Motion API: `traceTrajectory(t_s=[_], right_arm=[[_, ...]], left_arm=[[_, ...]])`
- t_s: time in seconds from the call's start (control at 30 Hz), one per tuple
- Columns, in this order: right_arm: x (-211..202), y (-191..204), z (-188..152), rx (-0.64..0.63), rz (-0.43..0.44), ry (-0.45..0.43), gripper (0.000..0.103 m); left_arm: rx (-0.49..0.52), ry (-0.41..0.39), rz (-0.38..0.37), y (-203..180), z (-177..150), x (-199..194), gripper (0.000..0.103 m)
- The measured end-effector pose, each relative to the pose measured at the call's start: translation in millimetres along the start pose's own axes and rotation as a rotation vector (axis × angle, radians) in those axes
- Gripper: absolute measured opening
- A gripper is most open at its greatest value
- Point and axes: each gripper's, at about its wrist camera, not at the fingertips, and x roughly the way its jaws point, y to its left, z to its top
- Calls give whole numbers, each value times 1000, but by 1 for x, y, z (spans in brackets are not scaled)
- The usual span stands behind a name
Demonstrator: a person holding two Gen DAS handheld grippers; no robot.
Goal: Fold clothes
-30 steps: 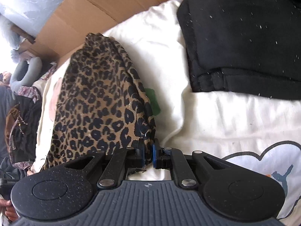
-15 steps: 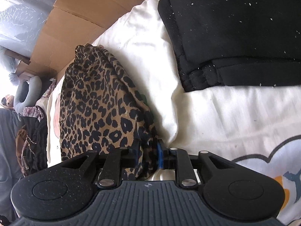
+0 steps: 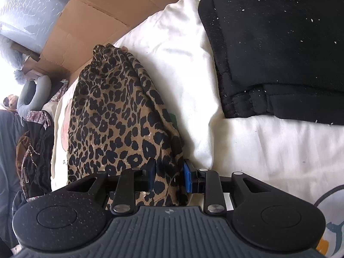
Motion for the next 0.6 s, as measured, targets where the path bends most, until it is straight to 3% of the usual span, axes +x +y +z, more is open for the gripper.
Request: traceTrajectory(t_s=[0.17,0.4,0.43,0.6], right_arm=[[-4,4,0,-65,11,20,15],[-3,4,10,-125,17,23,22],[-1,4,12,-131,19,30,28],[14,-5,16,-109,43,99,31]], left_arm=[[-1,12,-19,1,-3,0,8],[-24,13,-35,5,-3,2,13],[-28,13,-39,6,-3,2,14],[-56,10,-72,13,-5,3,15]])
